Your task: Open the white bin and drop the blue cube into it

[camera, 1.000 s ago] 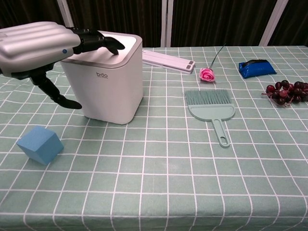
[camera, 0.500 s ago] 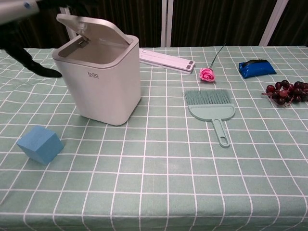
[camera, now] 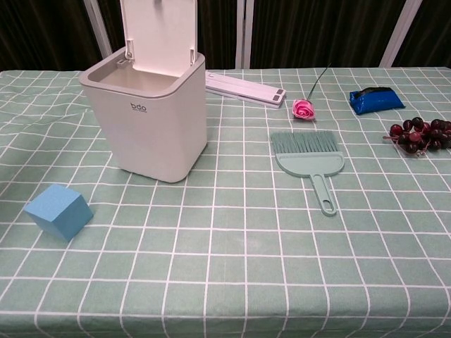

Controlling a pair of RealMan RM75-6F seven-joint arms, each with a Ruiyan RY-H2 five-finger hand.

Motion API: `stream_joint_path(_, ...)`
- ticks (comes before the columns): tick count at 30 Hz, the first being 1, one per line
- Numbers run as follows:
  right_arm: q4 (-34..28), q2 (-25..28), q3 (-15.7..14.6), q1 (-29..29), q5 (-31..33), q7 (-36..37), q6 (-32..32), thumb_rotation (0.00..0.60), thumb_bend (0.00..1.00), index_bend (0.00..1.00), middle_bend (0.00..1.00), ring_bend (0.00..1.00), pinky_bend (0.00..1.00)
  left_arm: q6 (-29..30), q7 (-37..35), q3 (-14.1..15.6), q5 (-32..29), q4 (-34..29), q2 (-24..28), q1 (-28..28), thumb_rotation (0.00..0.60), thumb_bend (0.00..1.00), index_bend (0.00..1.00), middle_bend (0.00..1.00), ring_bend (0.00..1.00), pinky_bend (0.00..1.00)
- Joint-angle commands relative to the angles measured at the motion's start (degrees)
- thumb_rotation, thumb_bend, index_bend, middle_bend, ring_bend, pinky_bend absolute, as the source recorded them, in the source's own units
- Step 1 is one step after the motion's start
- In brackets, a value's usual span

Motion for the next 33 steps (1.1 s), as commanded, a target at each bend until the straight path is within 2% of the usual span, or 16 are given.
stream_joint_path(1,-0.47,0.28,0.17,0.05,-0.05,-0.29,0.23,0.6,0.25,0.0,0.0,0.0,0.0,-3.53,-3.0,3.35,2.26,0.82,-1.14,0.62,0.6,0.05,0.1,0.18,0.05,0.16)
stream_joint_path(7,-1.7,1.65,0.55,0.02,0.14,-0.26,0.54,0.6,0.25,0.0,0.0,0.0,0.0,-7.39,-1.9,5.74,6.47,3.32,-5.04,-0.62,0.6,0.05,0.1,0.18,0.05,0.16)
stream_joint_path(14,-2.51,2.38,0.58,-0.21,0.45,-0.71,0.7,0.6,0.25,0.0,0.0,0.0,0.0,-11.88,-3.07,5.0,6.25,9.4,-11.29,-2.83,0.6,0.06,0.12,0.18,0.05,0.19)
stream_joint_path(20,-1.94,2.02,0.37,0.04,0.88,-0.61,-0.34,0.6,0.25,0.0,0.0,0.0,0.0,-13.76,-3.58,5.19,5.82,12.67,-13.6,-3.57,0.6,0.07,0.14,0.18,0.05,0.21)
stream_joint_path(26,-1.59,1.95,0.22,0.12,1.08,-0.37,-0.83,0.6,0.25,0.0,0.0,0.0,0.0,-14.69,-2.84,4.73,4.3,14.88,-15.46,-3.7,0.6,0.12,0.2,0.23,0.14,0.34)
stream_joint_path(30,-1.49,1.93,0.18,0.09,1.29,-0.28,-1.02,0.6,0.25,0.0,0.0,0.0,0.0,-14.9,-2.35,4.31,3.3,15.6,-16.57,-3.67,0.6,0.17,0.29,0.33,0.24,0.46)
stream_joint_path(33,-1.48,1.96,0.18,0.1,1.33,-0.27,-1.05,0.6,0.25,0.0,0.0,0.0,0.0,-13.95,-1.59,4.19,3.64,16.13,-17.31,-3.46,0.6,0.19,0.36,0.4,0.31,0.52)
